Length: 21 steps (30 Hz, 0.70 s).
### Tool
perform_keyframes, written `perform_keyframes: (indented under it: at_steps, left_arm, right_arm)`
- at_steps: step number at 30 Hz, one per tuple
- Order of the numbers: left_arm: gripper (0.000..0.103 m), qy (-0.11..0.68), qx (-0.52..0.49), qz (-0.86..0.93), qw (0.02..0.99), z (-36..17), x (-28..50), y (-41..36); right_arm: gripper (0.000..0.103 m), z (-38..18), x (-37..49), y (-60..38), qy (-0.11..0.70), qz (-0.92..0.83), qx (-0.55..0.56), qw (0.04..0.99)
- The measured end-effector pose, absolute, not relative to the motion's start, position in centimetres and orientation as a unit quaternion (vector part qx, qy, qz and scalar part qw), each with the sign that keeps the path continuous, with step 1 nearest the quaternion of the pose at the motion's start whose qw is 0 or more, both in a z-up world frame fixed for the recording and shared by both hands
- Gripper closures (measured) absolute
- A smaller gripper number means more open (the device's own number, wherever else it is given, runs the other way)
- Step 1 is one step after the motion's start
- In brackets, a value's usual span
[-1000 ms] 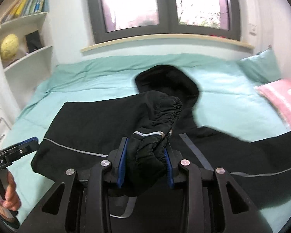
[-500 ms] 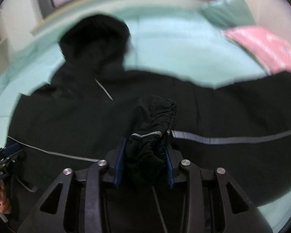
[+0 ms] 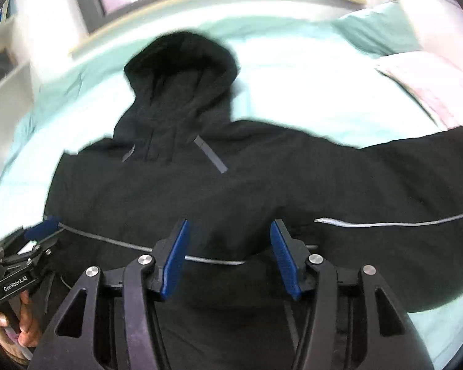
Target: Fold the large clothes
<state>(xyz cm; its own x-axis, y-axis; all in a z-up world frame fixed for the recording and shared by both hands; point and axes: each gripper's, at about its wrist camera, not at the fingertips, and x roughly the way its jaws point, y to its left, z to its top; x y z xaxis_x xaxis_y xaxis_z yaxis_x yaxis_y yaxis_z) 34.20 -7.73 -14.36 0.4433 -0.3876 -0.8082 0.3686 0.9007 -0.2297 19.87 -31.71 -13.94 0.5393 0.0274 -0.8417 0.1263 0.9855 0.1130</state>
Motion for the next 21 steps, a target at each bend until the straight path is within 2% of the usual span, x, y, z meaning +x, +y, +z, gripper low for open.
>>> perform_keyframes:
  at_steps: [2, 4, 11, 17, 21]
  left_arm:
    - [0.037, 0.534, -0.026, -0.208, 0.819, -17.7, 35.0, -7.7]
    - [0.037, 0.521, -0.013, -0.212, 0.827, -19.4, 34.8, -7.6]
    - [0.037, 0.506, -0.009, -0.214, 0.836, -19.1, 34.2, -6.9]
    - [0.037, 0.510, 0.028, -0.225, 0.830, -17.4, 33.6, -8.7]
    - [0.037, 0.510, 0.032, -0.265, 0.818, -13.7, 33.6, -11.8]
  right_arm:
    - [0.046, -17.0, 20.3, -31.6, 0.513, -0.036, 0.088, 0.853]
    - [0.046, -20.0, 20.3, -32.2, 0.534, -0.032, 0.109, 0.838]
    - [0.046, -20.3, 19.5, -31.8, 0.517, -0.021, 0.089, 0.851]
    - [0.045, -17.1, 16.9, -33.5, 0.506, 0.017, 0.136, 0.852]
    - [0.045, -12.3, 13.4, -36.1, 0.484, 0.024, 0.154, 0.861]
